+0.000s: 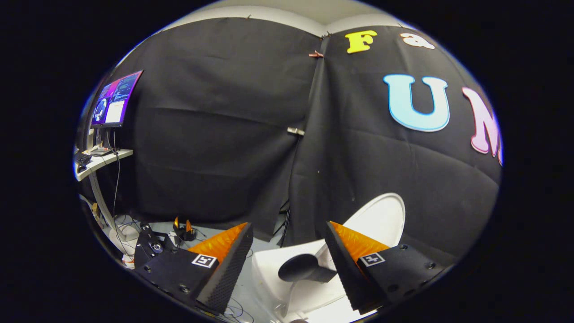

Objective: Open the toilet lid.

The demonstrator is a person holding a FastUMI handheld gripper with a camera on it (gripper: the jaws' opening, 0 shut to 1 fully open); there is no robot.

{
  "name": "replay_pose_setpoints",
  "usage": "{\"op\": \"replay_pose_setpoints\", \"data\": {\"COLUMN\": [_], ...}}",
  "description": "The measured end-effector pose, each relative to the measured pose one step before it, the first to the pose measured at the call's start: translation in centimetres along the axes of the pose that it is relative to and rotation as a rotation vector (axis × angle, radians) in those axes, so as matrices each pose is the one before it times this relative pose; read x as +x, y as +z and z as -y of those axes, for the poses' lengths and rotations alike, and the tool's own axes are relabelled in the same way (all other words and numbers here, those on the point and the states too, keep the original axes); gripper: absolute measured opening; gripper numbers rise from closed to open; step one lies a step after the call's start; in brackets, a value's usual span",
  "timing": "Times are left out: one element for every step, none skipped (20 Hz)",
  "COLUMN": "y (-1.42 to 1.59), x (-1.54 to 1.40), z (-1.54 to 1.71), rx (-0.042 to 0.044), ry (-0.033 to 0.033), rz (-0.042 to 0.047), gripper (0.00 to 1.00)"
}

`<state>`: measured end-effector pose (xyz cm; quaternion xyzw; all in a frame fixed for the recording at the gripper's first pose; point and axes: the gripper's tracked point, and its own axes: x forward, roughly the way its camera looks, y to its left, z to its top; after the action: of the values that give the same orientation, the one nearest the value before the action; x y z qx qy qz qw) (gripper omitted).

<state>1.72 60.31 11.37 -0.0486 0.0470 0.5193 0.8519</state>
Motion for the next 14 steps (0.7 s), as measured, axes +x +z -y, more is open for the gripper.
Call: {"op": "replay_pose_setpoints", "data": {"y": [1.201, 1.128, 1.159, 0.993, 0.919, 0.565, 0.513, 0.675, 0.543, 0.345, 0.025, -0.303, -0.170, -0.013], "x": [-0.532, -0.421, -0.713, -0.732, -0.851, -1.035, -1.048, -1.288, -1.220, -1.140, -1.220, -1.197, -1.259, -1.477], "z": [0.373, 0.379, 0.662, 0.750, 0.772, 0.936, 1.068, 1.266, 1.235, 1.297, 1.423, 1.590, 1.686, 1.944], "rx": [-0.00944, -0.00621, -0.00773, -0.00601, -0.00088, 0.00231, 0.00391, 0.00464, 0.00512, 0.00526, 0.00156, -0.00154, -0.00214, -0.00055], "ry": [-0.01101, -0.01206, -0.01651, -0.01563, -0.01568, -0.02064, -0.02053, -0.02400, -0.02220, -0.02292, -0.02294, -0.02597, -0.02646, -0.02729], "rz": [0.02834, 0.03055, 0.02478, 0.02427, 0.02339, 0.01588, 0.01328, 0.01611, 0.02001, 0.01313, 0.00454, 0.00001, 0.00806, 0.01150], "gripper": [0.99, 0.99, 0.99, 0.99, 0.99, 0.99, 0.99, 0.99, 0.99, 0.99, 0.99, 0.99, 0.99, 0.99]}}
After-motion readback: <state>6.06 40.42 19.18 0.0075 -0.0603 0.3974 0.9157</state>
